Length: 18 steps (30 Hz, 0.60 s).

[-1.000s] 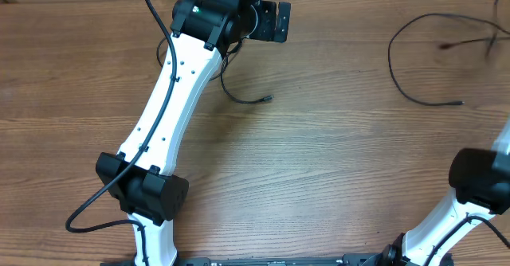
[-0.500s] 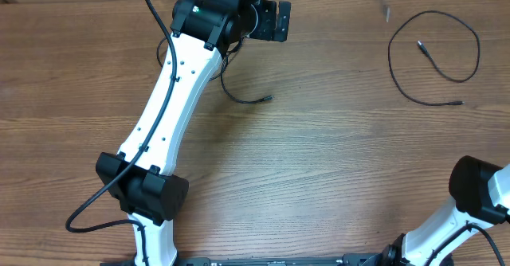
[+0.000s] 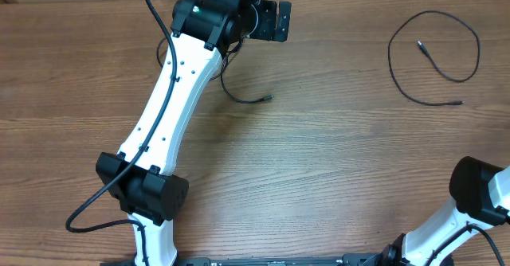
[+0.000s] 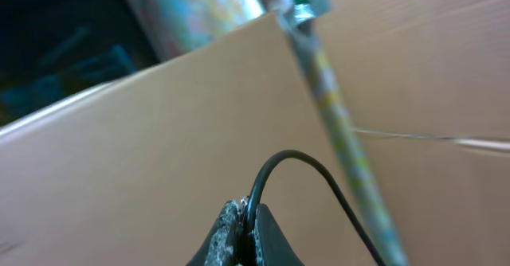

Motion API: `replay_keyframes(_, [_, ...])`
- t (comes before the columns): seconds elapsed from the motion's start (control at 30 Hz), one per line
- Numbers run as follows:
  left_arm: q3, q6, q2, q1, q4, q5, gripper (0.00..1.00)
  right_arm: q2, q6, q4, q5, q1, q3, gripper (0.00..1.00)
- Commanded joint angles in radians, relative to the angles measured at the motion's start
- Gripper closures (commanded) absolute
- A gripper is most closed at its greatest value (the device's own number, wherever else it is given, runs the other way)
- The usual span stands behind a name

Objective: Untangle cables

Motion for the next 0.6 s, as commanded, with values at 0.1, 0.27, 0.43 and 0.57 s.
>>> replay_keyframes(0.1, [0.004,0.001,0.012,0.001,0.001,0.029,0.0,-0.016,-0.04,-0.076,0.081,-0.076,-0.07,0.96])
replay_keyframes(0.27, [0.004,0.001,0.012,0.001,0.001,0.029,0.0,-0.012,0.019,-0.117,0.132,-0.151,-0.239,0.96])
replay_keyframes(0.43, [0.004,0.001,0.012,0.001,0.001,0.029,0.01,-0.012,0.09,-0.117,0.143,-0.241,-0.433,0.96])
replay_keyframes(0.57, [0.004,0.0,0.012,0.001,0.001,0.029,0.01,-0.011,0.113,-0.116,0.14,-0.305,-0.518,0.96])
